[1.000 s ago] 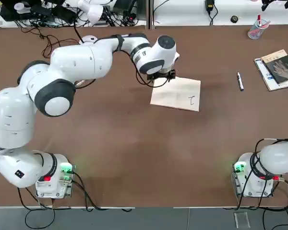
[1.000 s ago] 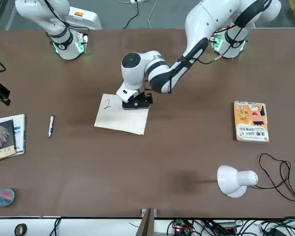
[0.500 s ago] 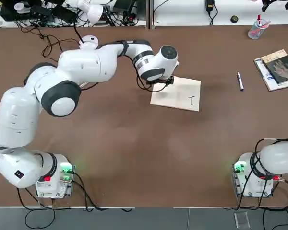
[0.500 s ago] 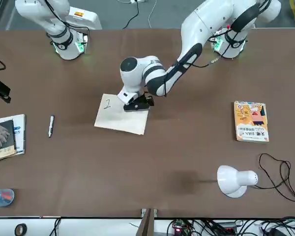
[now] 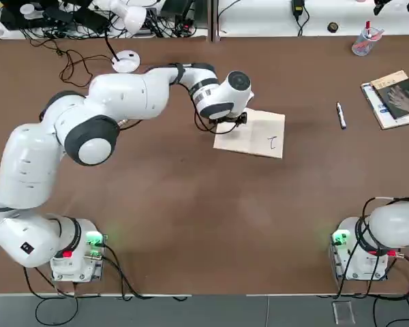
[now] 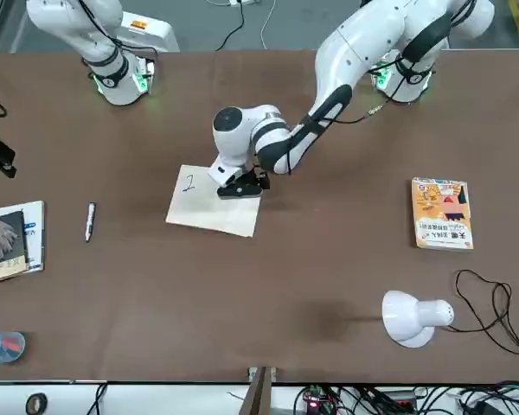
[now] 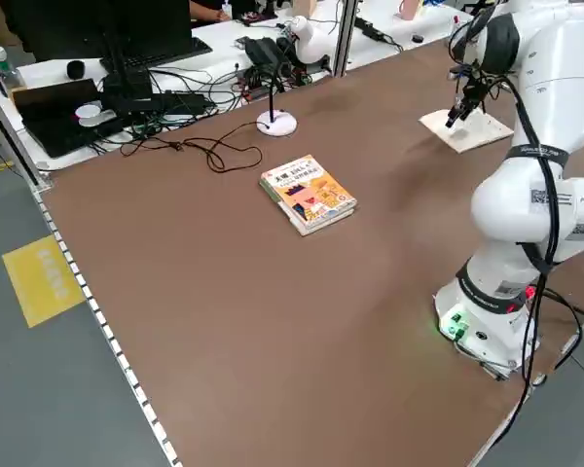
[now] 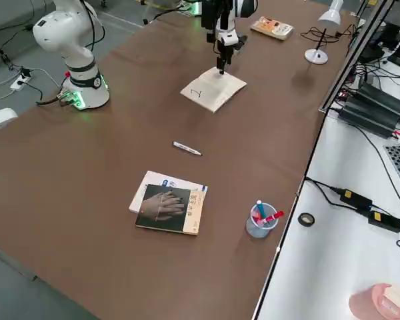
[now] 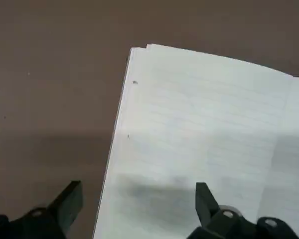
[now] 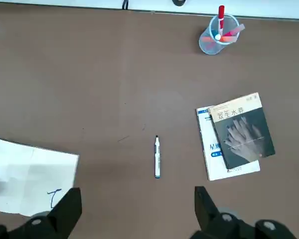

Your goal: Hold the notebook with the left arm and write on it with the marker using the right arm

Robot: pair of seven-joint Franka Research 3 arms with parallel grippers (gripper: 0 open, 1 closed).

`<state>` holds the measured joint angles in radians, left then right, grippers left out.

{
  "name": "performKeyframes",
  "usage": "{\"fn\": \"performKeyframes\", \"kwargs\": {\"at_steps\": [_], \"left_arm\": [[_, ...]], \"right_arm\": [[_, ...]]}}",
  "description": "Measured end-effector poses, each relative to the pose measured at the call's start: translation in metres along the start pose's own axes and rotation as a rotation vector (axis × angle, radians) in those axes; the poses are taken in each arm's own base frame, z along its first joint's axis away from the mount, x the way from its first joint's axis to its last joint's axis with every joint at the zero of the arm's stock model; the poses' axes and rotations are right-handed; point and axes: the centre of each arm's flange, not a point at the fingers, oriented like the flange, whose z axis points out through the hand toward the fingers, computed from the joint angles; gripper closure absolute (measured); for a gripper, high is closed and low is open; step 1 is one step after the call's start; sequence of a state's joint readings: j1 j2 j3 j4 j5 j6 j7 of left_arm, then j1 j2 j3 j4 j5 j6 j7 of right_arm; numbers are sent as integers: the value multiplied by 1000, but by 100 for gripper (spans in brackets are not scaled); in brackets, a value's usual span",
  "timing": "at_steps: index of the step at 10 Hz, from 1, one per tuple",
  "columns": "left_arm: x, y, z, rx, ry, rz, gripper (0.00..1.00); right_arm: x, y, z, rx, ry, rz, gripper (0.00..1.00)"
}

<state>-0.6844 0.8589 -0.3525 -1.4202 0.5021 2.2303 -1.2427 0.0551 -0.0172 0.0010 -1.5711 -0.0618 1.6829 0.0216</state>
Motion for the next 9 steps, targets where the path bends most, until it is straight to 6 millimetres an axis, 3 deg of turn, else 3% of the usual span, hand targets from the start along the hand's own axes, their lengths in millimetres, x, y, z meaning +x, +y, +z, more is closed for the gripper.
{"fn": "performKeyframes", "kwargs": {"at_steps": [9], "left_arm": [[-7,1,22,4,5,39,0]], "right_arm": [[-4,-4,-20,0,-1,-7,0]]}}
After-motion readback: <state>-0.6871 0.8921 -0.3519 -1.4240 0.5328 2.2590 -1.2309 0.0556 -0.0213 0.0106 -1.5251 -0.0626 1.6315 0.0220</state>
